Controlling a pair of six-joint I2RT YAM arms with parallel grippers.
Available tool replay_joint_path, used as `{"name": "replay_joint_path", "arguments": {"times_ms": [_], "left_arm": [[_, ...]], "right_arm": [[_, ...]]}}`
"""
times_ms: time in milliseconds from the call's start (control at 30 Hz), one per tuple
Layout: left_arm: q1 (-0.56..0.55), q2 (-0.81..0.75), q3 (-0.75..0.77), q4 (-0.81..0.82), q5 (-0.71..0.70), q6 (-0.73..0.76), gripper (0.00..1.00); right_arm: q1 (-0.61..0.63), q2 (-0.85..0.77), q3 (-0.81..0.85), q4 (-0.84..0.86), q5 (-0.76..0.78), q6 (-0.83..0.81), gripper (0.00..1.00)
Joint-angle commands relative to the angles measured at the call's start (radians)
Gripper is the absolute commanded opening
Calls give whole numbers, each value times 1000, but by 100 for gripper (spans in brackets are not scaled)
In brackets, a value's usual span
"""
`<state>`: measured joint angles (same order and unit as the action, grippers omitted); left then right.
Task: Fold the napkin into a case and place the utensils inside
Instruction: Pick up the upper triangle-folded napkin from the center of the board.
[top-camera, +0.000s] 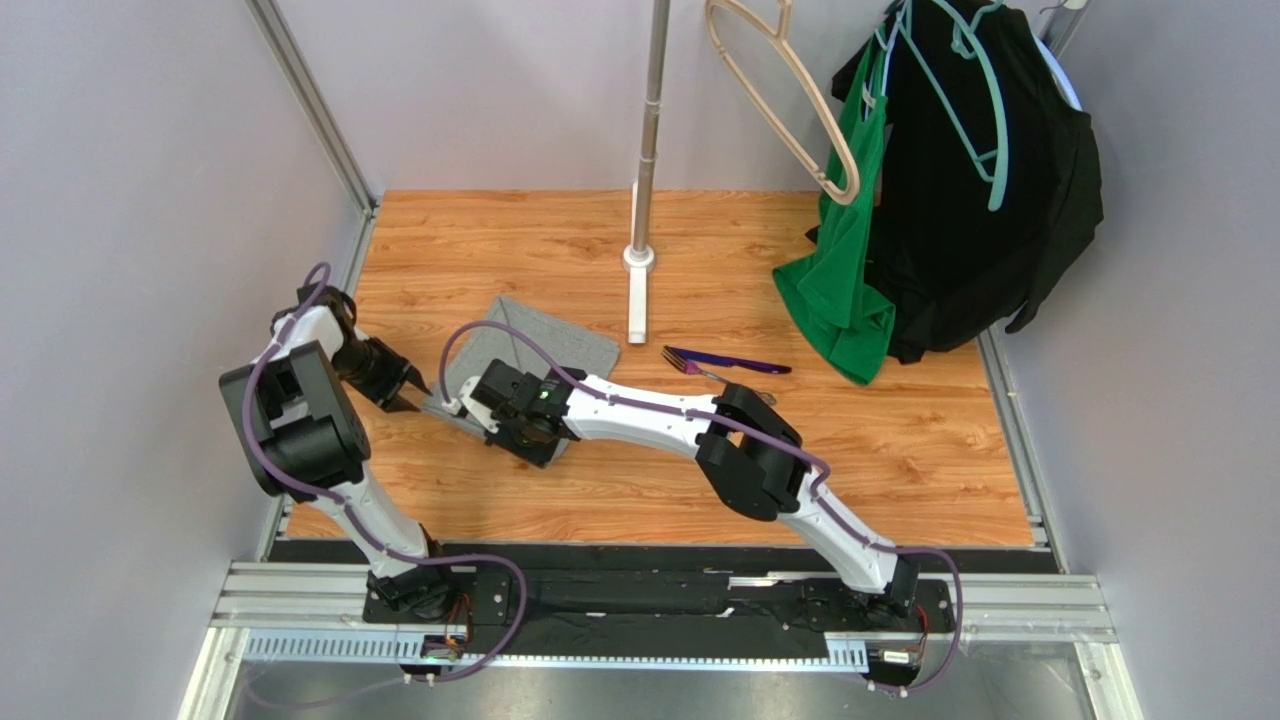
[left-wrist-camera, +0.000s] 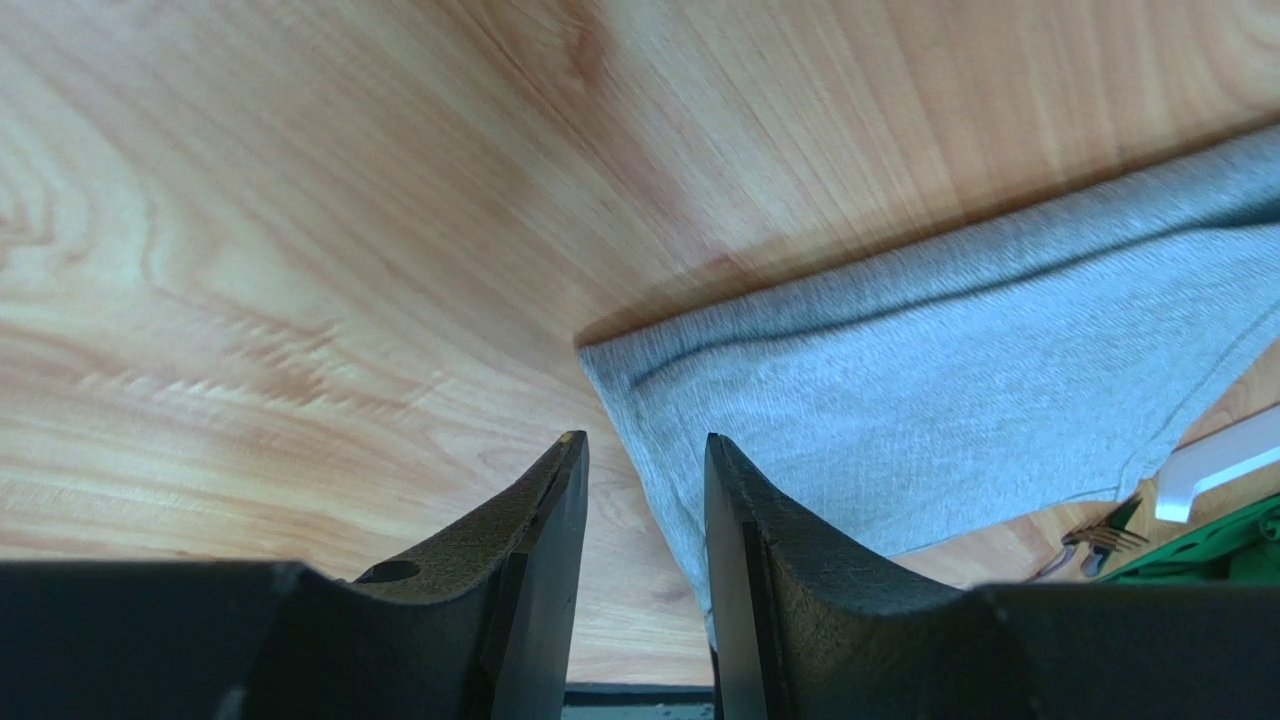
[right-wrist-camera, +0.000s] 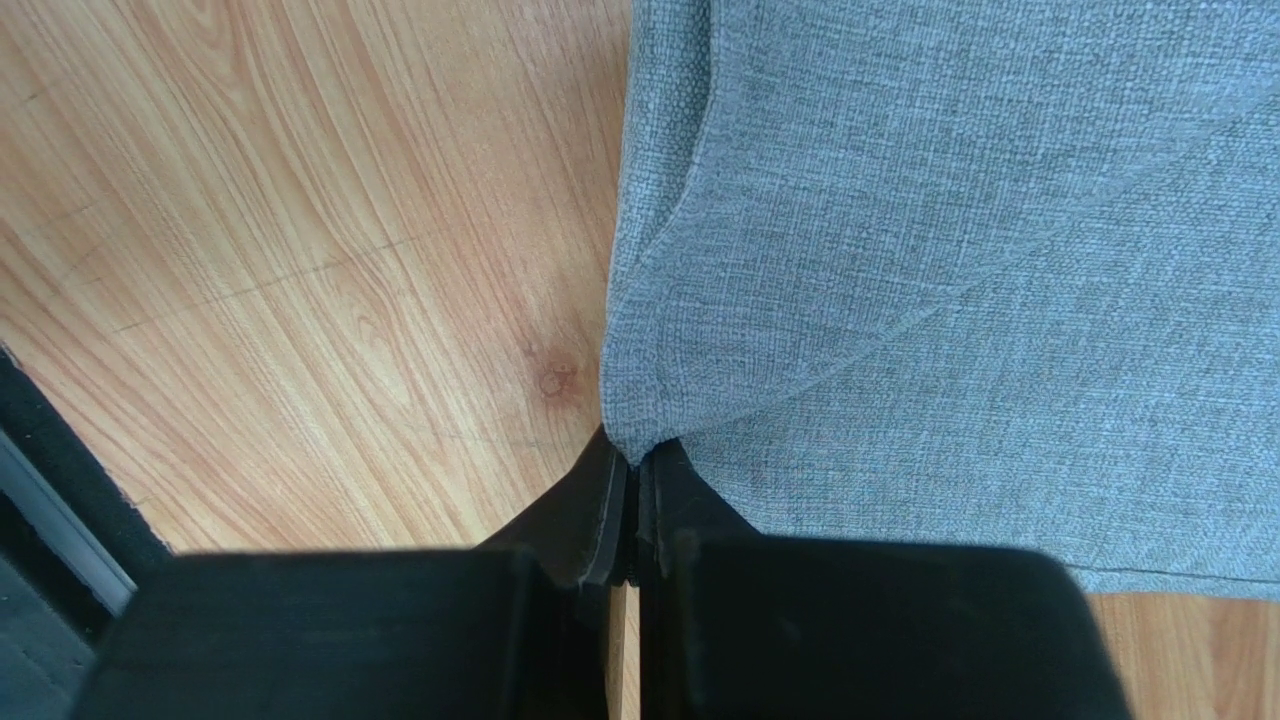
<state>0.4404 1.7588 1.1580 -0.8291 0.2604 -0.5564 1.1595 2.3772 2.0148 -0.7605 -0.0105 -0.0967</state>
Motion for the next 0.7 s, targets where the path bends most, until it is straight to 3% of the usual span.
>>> {"name": "replay_joint_path", "arguments": {"times_ms": [0, 433, 667], "left_arm": [[11, 48, 9, 42, 37, -13, 43], [-2, 111, 54, 12, -62, -25, 42], [-16, 84, 42, 106, -60, -47, 5]], "right_arm": [[-4, -61, -5, 35, -55, 22, 0], [-9, -76, -21, 52, -100, 48, 0], [-9, -102, -4, 75, -135, 69, 0]]}}
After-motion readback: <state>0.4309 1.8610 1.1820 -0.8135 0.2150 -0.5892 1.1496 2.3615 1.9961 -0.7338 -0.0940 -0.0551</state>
